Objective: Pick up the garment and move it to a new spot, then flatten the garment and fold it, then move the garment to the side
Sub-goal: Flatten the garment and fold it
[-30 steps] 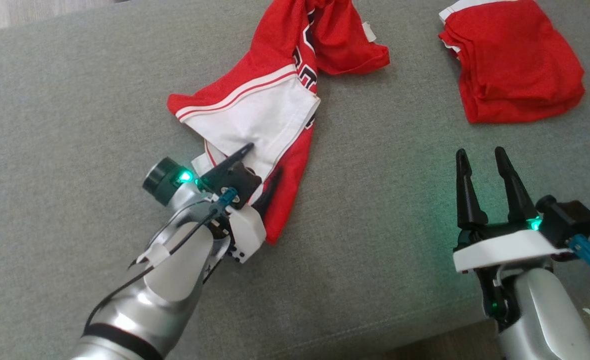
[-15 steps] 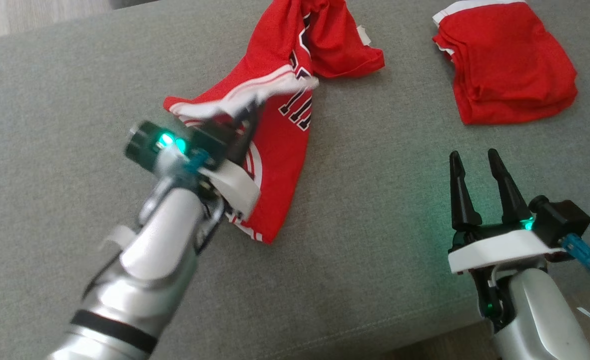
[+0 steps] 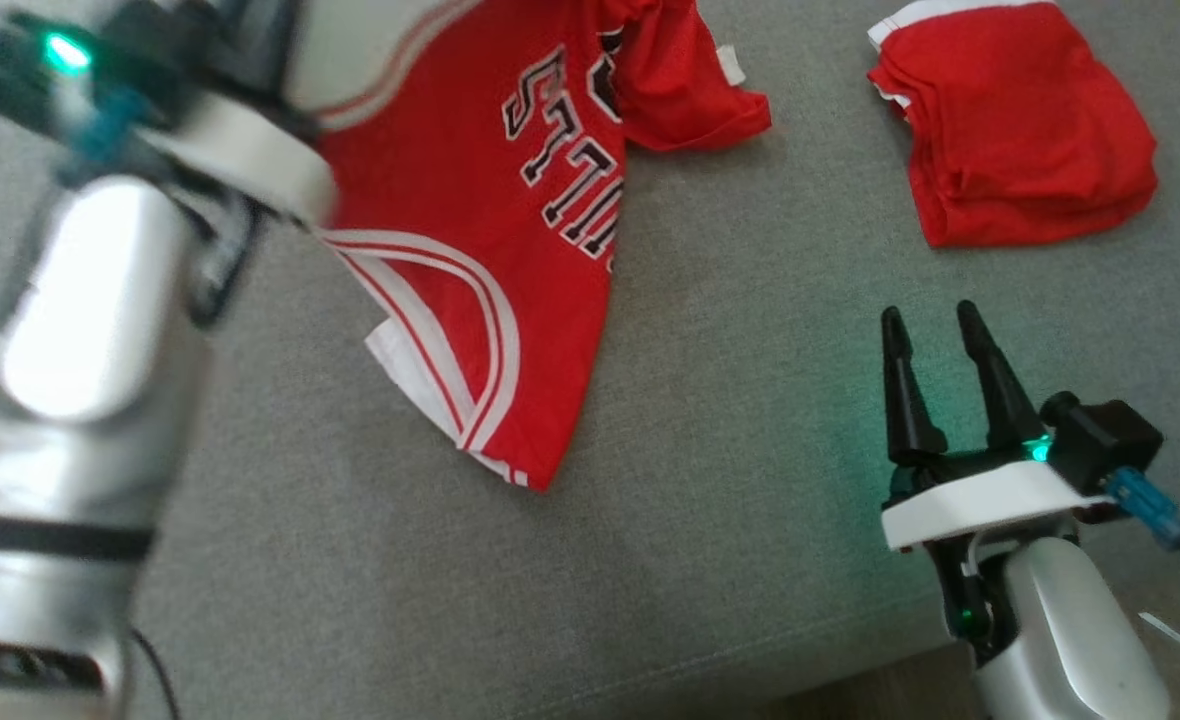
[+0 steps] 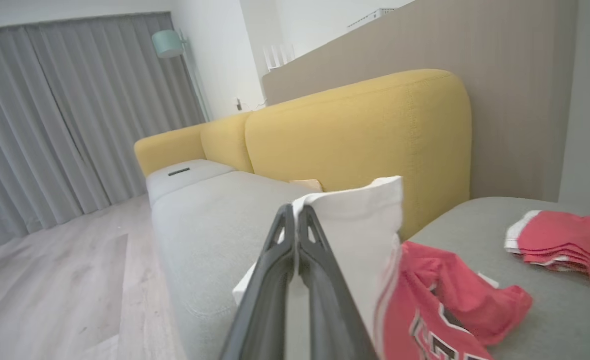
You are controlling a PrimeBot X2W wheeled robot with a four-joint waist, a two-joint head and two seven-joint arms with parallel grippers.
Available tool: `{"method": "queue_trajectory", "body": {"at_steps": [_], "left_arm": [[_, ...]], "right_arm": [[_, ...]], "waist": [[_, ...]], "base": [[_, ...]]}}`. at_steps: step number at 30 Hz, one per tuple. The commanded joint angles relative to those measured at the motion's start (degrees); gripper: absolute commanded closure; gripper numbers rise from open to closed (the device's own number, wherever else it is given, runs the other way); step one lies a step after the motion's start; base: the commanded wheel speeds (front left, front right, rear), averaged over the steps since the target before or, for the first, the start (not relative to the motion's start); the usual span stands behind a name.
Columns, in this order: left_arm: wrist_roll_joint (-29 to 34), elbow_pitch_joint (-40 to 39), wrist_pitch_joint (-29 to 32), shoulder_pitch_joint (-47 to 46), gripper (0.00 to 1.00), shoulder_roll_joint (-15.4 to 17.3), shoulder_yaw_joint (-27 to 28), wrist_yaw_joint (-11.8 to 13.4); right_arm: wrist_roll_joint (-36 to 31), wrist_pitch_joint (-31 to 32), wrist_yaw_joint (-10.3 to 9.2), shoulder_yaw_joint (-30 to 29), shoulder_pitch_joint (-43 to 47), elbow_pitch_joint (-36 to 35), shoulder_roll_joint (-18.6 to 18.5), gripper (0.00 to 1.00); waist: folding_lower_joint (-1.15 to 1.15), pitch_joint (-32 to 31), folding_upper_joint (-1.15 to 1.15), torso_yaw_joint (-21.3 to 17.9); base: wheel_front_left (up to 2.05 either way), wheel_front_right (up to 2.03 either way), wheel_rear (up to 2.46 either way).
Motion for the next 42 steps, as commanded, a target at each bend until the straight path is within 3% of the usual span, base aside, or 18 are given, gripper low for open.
{"method": "queue_trajectory", "body": {"at_steps": [1, 10, 17, 18, 19, 20, 27, 34, 42], "left_arm": [[0.4, -0.3, -0.3, -5.6, 1.0, 3.5, 3.0, -0.4], [3.4, 9.4, -0.2, -20.1, 1.0, 11.0, 4.9, -0.2], [6.2, 17.9, -0.3, -27.0, 1.0, 13.5, 4.2, 1.8], [6.3, 19.0, -0.3, -27.4, 0.62, 13.5, 4.3, 2.5], [6.3, 20.1, -0.3, -27.6, 0.12, 13.3, 4.3, 3.3], [6.3, 20.9, -0.3, -27.7, 0.0, 13.1, 4.3, 3.7], [4.5, 18.2, -0.3, -24.5, 0.0, 11.4, 5.3, 5.4], [1.0, 8.8, -0.3, -15.8, 0.0, 8.2, 7.5, 5.5], [-3.9, -3.7, -0.3, -0.9, 0.0, 2.3, 11.9, 5.1]], "right_arm": [[0.3, -0.7, -0.05, 1.8, -2.4, -1.4, 0.2, 0.0], [1.1, -1.2, -0.05, 4.2, -4.2, -0.9, 0.2, 0.0], [1.6, -1.5, -0.05, 5.2, -5.7, 0.0, 0.3, 0.0], [1.7, -1.5, -0.05, 5.3, -5.9, 0.1, 0.3, 0.0], [1.7, -1.5, -0.05, 5.4, -6.1, 0.2, 0.3, 0.0], [1.6, -1.6, -0.05, 5.4, -6.3, 0.3, 0.3, 0.0], [1.5, -1.7, -0.05, 5.4, -7.0, 0.7, 0.3, 0.0], [0.8, -1.8, -0.05, 4.3, -6.6, 0.3, 0.0, 0.0], [0.6, -1.5, -0.05, 2.4, -4.8, -1.6, -1.7, 0.0]], "waist": [[0.0, 0.6, 0.0, -0.5], [0.0, 3.1, 0.0, -2.8], [0.0, 5.9, 0.0, -3.4], [0.0, 6.2, 0.0, -3.4], [0.0, 6.5, 0.0, -3.3], [0.0, 6.7, 0.0, -3.2], [0.0, 6.3, 0.0, -1.3], [0.0, 3.2, 0.0, 2.6], [0.0, -2.0, 0.0, 7.8]], "base": [[0.0, 0.0, 0.0], [0.0, 0.0, 0.0], [0.0, 0.0, 0.0], [0.0, 0.0, 0.0], [0.0, 0.0, 0.0], [0.0, 0.0, 0.0], [0.0, 0.0, 0.0], [0.0, 0.0, 0.0], [0.0, 0.0, 0.0]]}}
